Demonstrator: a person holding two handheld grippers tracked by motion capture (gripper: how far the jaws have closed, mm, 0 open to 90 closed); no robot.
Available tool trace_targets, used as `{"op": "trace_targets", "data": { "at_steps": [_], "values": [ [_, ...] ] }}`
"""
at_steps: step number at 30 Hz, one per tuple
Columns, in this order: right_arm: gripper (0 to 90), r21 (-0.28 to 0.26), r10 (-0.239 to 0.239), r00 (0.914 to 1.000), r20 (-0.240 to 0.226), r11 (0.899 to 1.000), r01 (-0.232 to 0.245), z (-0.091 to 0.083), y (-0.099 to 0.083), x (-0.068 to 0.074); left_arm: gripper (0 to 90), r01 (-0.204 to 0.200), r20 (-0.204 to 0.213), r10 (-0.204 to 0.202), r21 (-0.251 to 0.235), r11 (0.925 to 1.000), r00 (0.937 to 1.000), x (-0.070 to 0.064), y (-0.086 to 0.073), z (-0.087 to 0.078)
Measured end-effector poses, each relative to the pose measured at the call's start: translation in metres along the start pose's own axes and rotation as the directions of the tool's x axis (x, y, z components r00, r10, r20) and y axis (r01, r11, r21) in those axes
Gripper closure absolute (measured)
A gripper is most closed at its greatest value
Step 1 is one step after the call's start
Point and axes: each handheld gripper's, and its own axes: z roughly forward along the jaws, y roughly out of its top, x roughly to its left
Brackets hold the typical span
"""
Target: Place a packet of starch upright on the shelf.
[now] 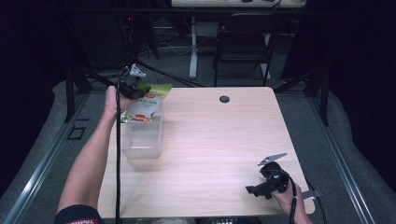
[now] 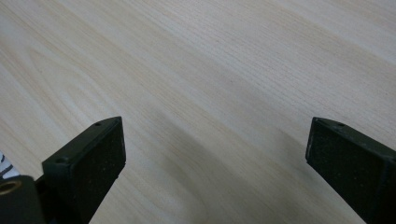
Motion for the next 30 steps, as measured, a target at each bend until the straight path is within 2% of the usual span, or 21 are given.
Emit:
{"op": "trace_targets", "data": {
  "at_steps": [1,3,8,11,13,15,16,17,22,30],
  "values": [
    [4.4,0.000,0.000,1.0000,0.000,1.000,0.000,0.000,0.000,0.000,73.5,0.000,0.006,0.000,-0.003,1.0000,1.0000,0.000,0.000,0.000],
    [4.4,0.000,-0.001,1.0000,0.001,1.000,0.001,0.000,0.000,0.000,81.5,-0.009,-0.003,0.009,-0.007,0.9999,1.0000,0.000,0.000,-0.001],
    [4.4,0.001,-0.001,1.0000,0.002,1.000,0.001,0.000,0.000,0.000,88.9,-0.034,-0.014,0.034,-0.016,0.9993,0.9993,-0.001,-0.002,-0.003],
    [4.4,0.001,-0.002,1.0000,0.003,1.000,0.002,0.000,0.000,0.000,89.6,-0.054,-0.014,0.054,-0.023,0.9983,0.9985,-0.001,-0.004,-0.006],
    [4.4,0.000,0.000,1.0000,0.003,1.000,0.000,0.000,0.000,0.000,89.8,-0.054,-0.008,0.053,-0.036,0.9979,0.9985,0.000,-0.005,-0.007],
    [4.4,-0.012,0.009,1.0000,0.002,1.000,-0.009,0.001,-0.001,0.000,89.8,-0.055,-0.020,0.054,-0.038,0.9978,0.9983,0.001,-0.006,-0.009],
    [4.4,-0.011,0.009,1.0000,0.002,1.000,-0.009,0.000,-0.001,0.000,89.8,-0.052,-0.005,0.052,-0.048,0.9975,0.9986,0.002,-0.007,-0.011],
    [4.4,-0.008,0.007,1.0000,0.005,1.000,-0.007,0.000,-0.001,0.000,89.8,-0.054,-0.016,0.054,-0.049,0.9973,0.9984,0.003,-0.008,-0.012],
    [4.4,0.000,0.002,1.0000,0.006,1.000,-0.002,0.000,0.000,0.000,90.0,-0.029,-0.003,0.029,-0.088,0.9957,0.9996,0.007,-0.012,-0.019],
    [4.4,0.004,-0.002,0.9999,0.011,1.000,0.002,-0.001,0.000,-0.001,90.0,-0.018,-0.020,0.016,-0.135,0.9906,0.9997,0.007,-0.014,-0.025]
  ]
}}
